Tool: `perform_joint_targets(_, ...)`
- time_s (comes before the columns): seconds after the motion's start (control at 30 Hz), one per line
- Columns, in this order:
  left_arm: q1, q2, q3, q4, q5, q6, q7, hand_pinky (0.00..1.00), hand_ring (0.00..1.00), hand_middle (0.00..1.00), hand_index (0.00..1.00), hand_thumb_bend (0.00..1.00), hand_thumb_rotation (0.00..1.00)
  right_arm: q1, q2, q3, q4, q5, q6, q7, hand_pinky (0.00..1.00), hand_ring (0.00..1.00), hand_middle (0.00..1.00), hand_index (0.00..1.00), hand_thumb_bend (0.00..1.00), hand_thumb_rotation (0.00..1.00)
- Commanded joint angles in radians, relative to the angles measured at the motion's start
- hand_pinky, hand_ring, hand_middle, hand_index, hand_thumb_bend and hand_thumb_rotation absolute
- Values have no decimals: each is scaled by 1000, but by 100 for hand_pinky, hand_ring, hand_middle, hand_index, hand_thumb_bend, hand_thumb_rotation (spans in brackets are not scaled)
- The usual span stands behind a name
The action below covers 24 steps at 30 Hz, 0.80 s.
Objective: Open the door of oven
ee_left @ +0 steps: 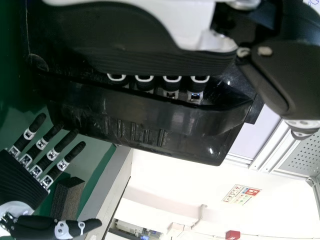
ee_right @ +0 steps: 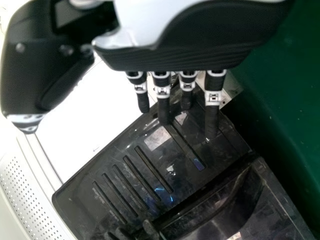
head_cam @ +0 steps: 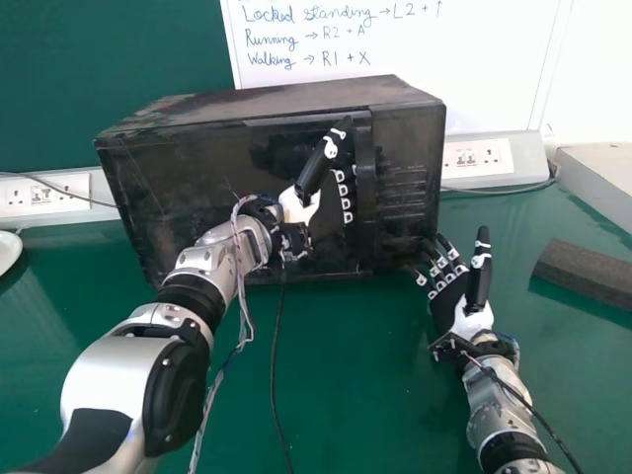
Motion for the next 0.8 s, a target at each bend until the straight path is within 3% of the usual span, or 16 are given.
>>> perform_joint_targets(0.0, -15, -16, 1, -9, -15, 2, -39, 62, 76, 87, 100, 99, 89, -19, 12, -1, 5, 1, -2, -2, 79, 88, 99, 100, 100, 100)
perform_joint_targets(0.13, -6, -6, 3, -11, -19, 10, -49, 60, 72, 87, 100, 97, 89, -19, 9, 0, 7, -2, -4, 0, 80, 89, 100, 100, 100, 100)
perform_joint_targets(0.33, 9, 7, 12, -16, -37, 14, -100, 64, 71, 85, 100, 93, 89, -20, 7, 0, 8, -2, -5, -3, 78, 88, 99, 100, 100, 100)
perform_joint_targets(0.53, 17, 28, 10, -28, -42, -2, -161, 58, 66, 82, 100, 93, 89, -24, 4, -7, 7, 7, 6, 5, 80, 88, 100, 100, 100, 100)
perform_joint_targets(0.77, 36, 30, 12, -43, -50, -14, -180, 55, 62, 77, 100, 93, 88, -27, 3, -17, 7, 10, 13, -1, 78, 89, 100, 100, 100, 100)
